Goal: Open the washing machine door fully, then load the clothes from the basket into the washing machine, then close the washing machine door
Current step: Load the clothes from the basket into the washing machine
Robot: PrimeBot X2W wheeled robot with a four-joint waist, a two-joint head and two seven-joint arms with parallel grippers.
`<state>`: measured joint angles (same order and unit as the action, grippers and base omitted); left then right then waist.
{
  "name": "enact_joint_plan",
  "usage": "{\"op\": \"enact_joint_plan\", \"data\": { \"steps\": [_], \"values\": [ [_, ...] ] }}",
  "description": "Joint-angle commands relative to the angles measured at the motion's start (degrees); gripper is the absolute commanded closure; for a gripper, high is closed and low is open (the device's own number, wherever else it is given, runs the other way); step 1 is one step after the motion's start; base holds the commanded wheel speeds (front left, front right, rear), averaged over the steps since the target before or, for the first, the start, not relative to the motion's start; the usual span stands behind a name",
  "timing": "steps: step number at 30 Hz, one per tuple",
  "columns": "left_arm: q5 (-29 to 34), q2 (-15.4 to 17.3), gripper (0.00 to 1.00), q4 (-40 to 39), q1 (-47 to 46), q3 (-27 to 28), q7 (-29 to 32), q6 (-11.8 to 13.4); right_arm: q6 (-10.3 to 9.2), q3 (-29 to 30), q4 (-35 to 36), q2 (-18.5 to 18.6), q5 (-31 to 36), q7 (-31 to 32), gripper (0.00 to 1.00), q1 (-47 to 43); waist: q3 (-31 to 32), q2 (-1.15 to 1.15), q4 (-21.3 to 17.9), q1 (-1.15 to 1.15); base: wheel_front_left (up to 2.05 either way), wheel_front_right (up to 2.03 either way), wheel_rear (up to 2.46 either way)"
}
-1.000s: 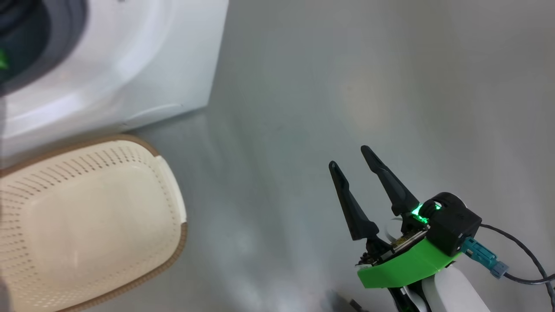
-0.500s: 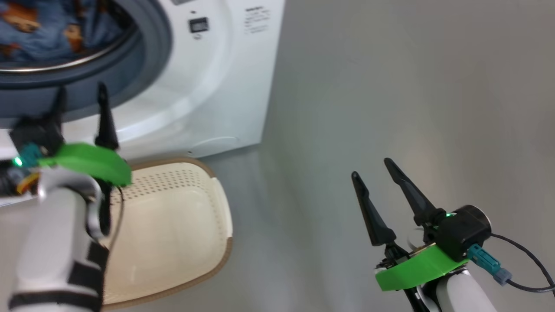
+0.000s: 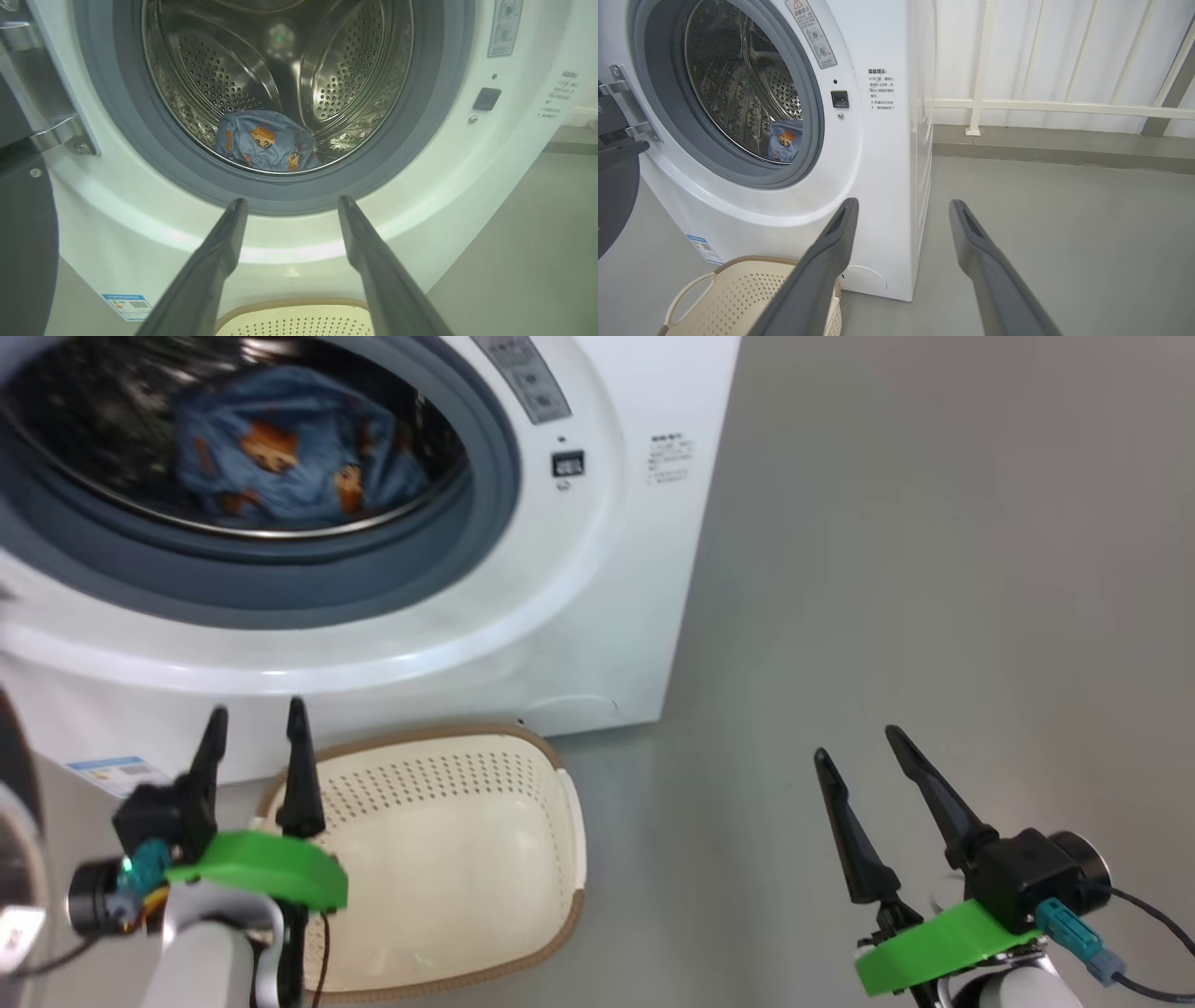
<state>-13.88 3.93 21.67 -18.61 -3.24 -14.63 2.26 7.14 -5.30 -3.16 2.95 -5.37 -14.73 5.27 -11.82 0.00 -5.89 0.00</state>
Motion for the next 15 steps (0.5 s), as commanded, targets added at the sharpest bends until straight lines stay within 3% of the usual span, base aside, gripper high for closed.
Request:
{"op": "enact_joint_plan", "data": {
  "steps": [1,15],
  "values": [
    [0.59,0.93,0.00,-1.80,0.30,1.99,-0.37,-0.11,0.35,-1.12,1.17,0.38,0.59,-0.27,0.00,-0.17,3.24,0.00,2.79,0.00,0.00,0.00,0.00],
    [2.89,-0.56,0.00,-4.80,12.15,5.31,-0.37,-2.52,0.35,-1.34,-0.41,4.14,-0.96,-0.27,0.00,-3.46,10.58,0.00,4.37,0.00,0.00,0.00,0.00]
  ]
}}
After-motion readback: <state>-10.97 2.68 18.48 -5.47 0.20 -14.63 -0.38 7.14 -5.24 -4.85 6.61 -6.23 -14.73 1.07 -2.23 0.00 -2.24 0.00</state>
